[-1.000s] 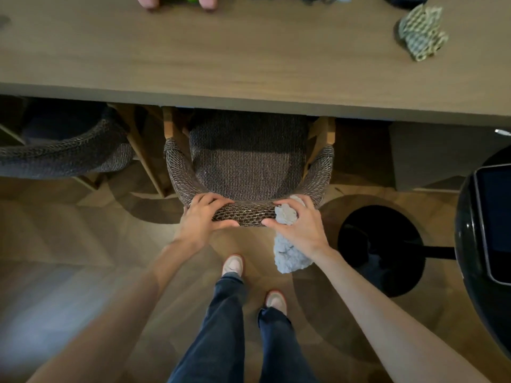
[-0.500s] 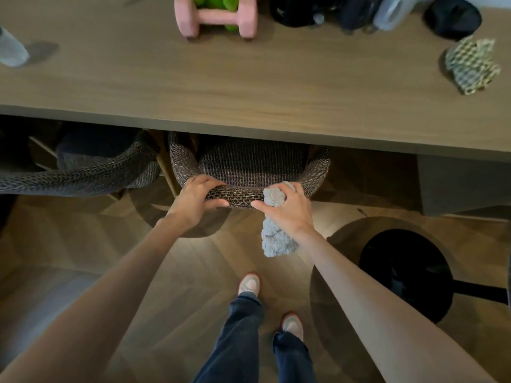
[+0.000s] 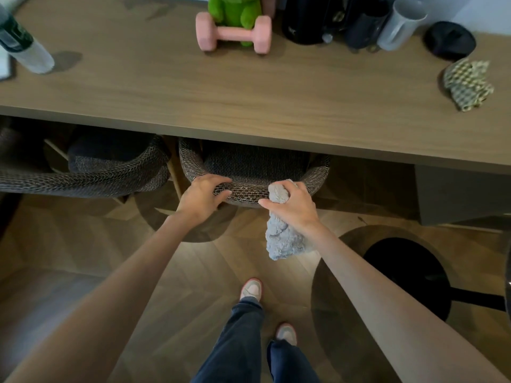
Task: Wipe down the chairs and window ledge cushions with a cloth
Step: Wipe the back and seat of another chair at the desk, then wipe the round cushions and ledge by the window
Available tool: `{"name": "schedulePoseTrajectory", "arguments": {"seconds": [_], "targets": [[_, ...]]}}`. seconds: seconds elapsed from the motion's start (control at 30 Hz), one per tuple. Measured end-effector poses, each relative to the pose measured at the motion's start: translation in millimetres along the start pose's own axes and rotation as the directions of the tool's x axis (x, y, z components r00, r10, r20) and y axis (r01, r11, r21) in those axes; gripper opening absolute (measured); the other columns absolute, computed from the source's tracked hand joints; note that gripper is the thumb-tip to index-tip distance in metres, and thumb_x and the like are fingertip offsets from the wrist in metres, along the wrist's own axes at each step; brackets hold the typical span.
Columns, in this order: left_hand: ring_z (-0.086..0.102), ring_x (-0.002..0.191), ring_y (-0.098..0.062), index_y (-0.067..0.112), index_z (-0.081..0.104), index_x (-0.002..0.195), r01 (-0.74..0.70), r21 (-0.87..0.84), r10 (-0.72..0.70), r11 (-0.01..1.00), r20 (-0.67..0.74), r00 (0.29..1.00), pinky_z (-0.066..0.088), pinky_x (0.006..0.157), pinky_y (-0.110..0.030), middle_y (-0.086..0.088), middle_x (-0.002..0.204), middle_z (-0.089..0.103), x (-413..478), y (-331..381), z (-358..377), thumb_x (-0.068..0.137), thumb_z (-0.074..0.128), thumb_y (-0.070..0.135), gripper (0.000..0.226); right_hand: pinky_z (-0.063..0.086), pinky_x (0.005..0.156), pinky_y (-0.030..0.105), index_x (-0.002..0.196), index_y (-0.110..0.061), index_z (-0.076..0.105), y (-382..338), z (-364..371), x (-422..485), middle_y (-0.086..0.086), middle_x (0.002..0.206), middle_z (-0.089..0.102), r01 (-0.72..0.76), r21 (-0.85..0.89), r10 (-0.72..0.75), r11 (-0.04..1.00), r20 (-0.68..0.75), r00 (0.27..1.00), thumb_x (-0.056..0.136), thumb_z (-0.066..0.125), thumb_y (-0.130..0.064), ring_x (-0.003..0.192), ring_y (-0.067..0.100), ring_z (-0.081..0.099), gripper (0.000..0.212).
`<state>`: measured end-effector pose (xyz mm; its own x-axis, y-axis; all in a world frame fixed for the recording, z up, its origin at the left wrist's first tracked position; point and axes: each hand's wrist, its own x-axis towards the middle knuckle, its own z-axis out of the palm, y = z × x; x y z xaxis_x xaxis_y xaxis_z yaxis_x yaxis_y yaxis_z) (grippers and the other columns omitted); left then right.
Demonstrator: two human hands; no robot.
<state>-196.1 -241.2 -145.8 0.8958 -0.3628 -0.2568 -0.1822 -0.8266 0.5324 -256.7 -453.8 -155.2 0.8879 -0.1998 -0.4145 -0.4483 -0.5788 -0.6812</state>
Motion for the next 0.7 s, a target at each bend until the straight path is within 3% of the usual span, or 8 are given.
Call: {"name": "schedulePoseTrajectory", "arguments": {"seconds": [0.13, 0.23, 0.3, 0.4, 0.47, 0.57, 0.63, 0.7], "targets": [[0.05, 0.125, -0.015, 0.016, 0.053, 0.134, -0.001, -0.215, -0.013, 0.977, -0.067, 0.998, 0.035, 0.105, -0.026, -0.002, 0.133, 0.057, -43, 18, -3, 0.093, 0.06, 0.021, 0.042, 0.043, 0.078, 0.022, 0.106, -0.046, 0.05, -11, -9, -43, -0.013, 0.113, 0.043, 0.062, 0.258, -0.079, 0.964, 0.059, 0.995, 0.066, 0.073, -0.063, 0.101, 0.001, 0.05, 0.049], [0.051, 0.12, -0.011, 0.018, 0.048, 0.137, 0.035, -0.362, -0.013, 0.931, 0.061, 0.998, 0.041, 0.103, -0.023, 0.001, 0.131, 0.057, -89, 31, 4, 0.091, 0.063, 0.02, 0.048, 0.048, 0.088, 0.031, 0.104, -0.047, 0.045, -19, -14, -79, -0.005, 0.122, 0.045, 0.047, 0.421, -0.107, 0.906, 0.12, 0.987, 0.066, 0.068, -0.069, 0.109, 0.011, 0.053, 0.05], [0.052, 0.116, -0.003, 0.023, 0.047, 0.134, 0.044, -0.476, 0.035, 0.878, 0.156, 0.987, 0.042, 0.093, -0.009, 0.009, 0.127, 0.057, -124, 44, 10, 0.089, 0.064, 0.023, 0.048, 0.045, 0.08, 0.023, 0.104, -0.046, 0.041, -24, -14, -103, -0.007, 0.118, 0.045, 0.04, 0.49, -0.14, 0.871, 0.169, 0.976, 0.071, 0.056, -0.073, 0.104, 0.005, 0.052, 0.045], [0.061, 0.107, -0.003, 0.023, 0.053, 0.126, 0.099, -0.66, 0.037, 0.744, 0.189, 0.981, 0.05, 0.087, -0.015, 0.012, 0.118, 0.062, -181, 61, 23, 0.087, 0.066, 0.023, 0.041, 0.044, 0.083, 0.025, 0.108, -0.033, 0.038, -25, -4, -139, -0.006, 0.113, 0.045, 0.074, 0.503, -0.194, 0.861, 0.19, 0.962, 0.093, 0.038, -0.058, 0.105, 0.007, 0.05, 0.029], [0.064, 0.102, -0.008, 0.018, 0.056, 0.12, 0.132, -0.688, -0.077, 0.713, 0.109, 0.991, 0.054, 0.082, -0.02, 0.006, 0.111, 0.065, -221, 68, 32, 0.086, 0.068, 0.025, 0.037, 0.045, 0.089, 0.033, 0.109, -0.025, 0.037, -26, 7, -167, 0.0, 0.11, 0.045, 0.076, 0.504, -0.215, 0.86, 0.222, 0.951, 0.102, 0.036, -0.034, 0.105, 0.016, 0.05, 0.012], [0.065, 0.095, -0.014, 0.011, 0.058, 0.112, 0.186, -0.702, -0.277, 0.687, -0.017, 0.961, 0.056, 0.08, -0.029, -0.004, 0.105, 0.066, -276, 67, 41, 0.082, 0.073, 0.023, 0.036, 0.043, 0.073, 0.018, 0.11, -0.023, 0.038, -26, 29, -207, -0.003, 0.105, 0.047, 0.188, 0.43, -0.314, 0.883, 0.246, 0.917, 0.097, 0.042, -0.012, 0.094, 0.008, 0.051, 0.018], [0.064, 0.093, -0.024, 0.007, 0.058, 0.105, 0.235, -0.684, -0.402, 0.691, -0.094, 0.911, 0.054, 0.08, -0.037, -0.011, 0.102, 0.066, -312, 59, 42, 0.079, 0.076, 0.021, 0.035, 0.042, 0.071, 0.007, 0.111, -0.022, 0.041, -27, 45, -229, -0.009, 0.106, 0.049, 0.315, 0.363, -0.408, 0.877, 0.214, 0.888, 0.094, 0.049, -0.007, 0.095, -0.001, 0.051, 0.024], [0.062, 0.086, -0.026, 0.008, 0.058, 0.095, 0.257, -0.677, -0.497, 0.689, -0.183, 0.848, 0.053, 0.071, -0.032, -0.012, 0.095, 0.064, -347, 44, 42, 0.078, 0.076, 0.019, 0.027, 0.044, 0.074, 0.006, 0.113, -0.023, 0.044, -33, 63, -245, -0.018, 0.103, 0.051, 0.411, 0.3, -0.478, 0.861, 0.203, 0.854, 0.092, 0.059, -0.011, 0.093, -0.01, 0.053, 0.029]]}}
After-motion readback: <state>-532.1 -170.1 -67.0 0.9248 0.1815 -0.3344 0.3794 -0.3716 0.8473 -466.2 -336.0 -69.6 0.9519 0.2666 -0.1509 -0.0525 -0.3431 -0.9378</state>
